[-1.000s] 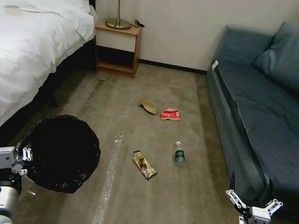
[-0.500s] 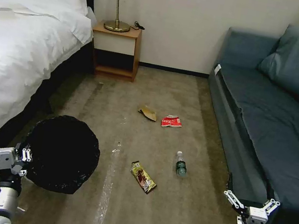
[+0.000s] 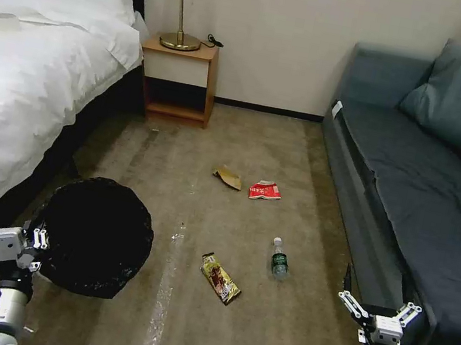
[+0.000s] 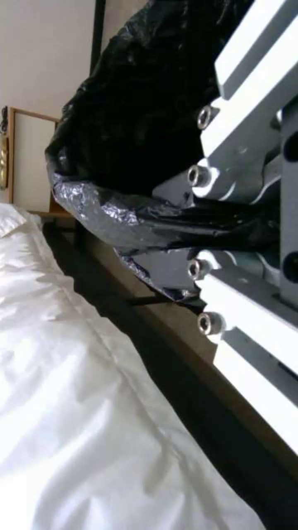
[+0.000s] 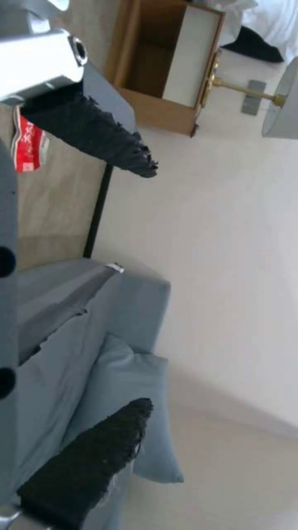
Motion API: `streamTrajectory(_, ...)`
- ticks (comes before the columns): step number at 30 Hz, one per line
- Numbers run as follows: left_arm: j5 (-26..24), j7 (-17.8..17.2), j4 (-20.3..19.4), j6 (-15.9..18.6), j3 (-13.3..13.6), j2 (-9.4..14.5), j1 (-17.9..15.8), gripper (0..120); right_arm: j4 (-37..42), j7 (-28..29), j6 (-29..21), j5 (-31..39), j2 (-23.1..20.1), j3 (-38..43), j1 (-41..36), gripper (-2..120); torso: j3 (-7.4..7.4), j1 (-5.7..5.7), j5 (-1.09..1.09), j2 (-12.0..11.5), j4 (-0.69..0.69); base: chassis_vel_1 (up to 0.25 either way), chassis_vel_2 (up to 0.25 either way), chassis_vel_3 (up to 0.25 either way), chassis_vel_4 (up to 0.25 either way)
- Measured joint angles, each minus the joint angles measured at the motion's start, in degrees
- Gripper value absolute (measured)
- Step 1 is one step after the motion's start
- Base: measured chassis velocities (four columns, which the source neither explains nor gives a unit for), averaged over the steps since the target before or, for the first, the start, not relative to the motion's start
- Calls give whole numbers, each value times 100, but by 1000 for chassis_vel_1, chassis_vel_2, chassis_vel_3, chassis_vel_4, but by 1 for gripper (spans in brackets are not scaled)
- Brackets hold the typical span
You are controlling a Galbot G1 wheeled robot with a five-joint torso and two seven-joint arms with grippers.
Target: Pick up the trash bin, then pick up the garbage on the floor and place it into the trash bin.
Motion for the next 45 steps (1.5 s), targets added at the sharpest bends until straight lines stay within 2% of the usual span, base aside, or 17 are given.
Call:
streamTrajectory(17, 59, -18, 376, 17, -7, -4, -262, 6, -363, -58, 43, 34, -118, -39, 363, 100, 1, 1, 1, 0, 0, -84, 84, 81, -84)
streamTrajectory(21, 129, -27, 375, 60, 34, -29, -282, 6, -406, -140, 61, 32, -338, -122, 439, 100, 1, 1, 2, 0, 0, -17, 15, 19, -11)
streamTrajectory(26, 269, -9, 343, 52, 50, -57, -190, 6, -486, -413, 63, 57, -937, -427, 433, 100, 0, 0, 1, 0, 0, 0, 0, 0, 0)
streamTrajectory(27, 269, -9, 343, 52, 50, -57, -190, 6, -486, -413, 63, 57, -937, -427, 433, 100, 0, 0, 1, 0, 0, 0, 0, 0, 0)
streamTrajectory(29, 333, 15, 325, 21, 5, -74, -131, 6, -518, -726, 48, 237, -1269, -735, 418, 100, 0, 0, 0, 0, 0, 0, 0, 0, 0)
streamTrajectory(35, 331, 47, 390, 50, -32, -92, -113, 6, -768, -1082, -57, 375, -1580, -1308, 550, 100, 0, 0, 1, 0, 0, 0, 0, 0, 0)
streamTrajectory(39, 252, 207, 516, 85, 18, -84, -136, 6, -1068, -1229, -121, 375, -1713, -1617, 717, 100, 0, 0, 0, 0, 0, 0, 0, 0, 0)
streamTrajectory(42, 200, 492, 607, 49, 60, -56, -124, 6, -1275, -1294, -171, 449, -1895, -1822, 829, 100, 0, 0, 0, 0, 0, 0, 0, 0, 0)
streamTrajectory(45, 200, 569, 634, 30, 82, -40, -125, 6, -1328, -1330, -197, 521, -2031, -1905, 857, 100, 0, 0, 0, 0, 0, 0, 0, 0, 0)
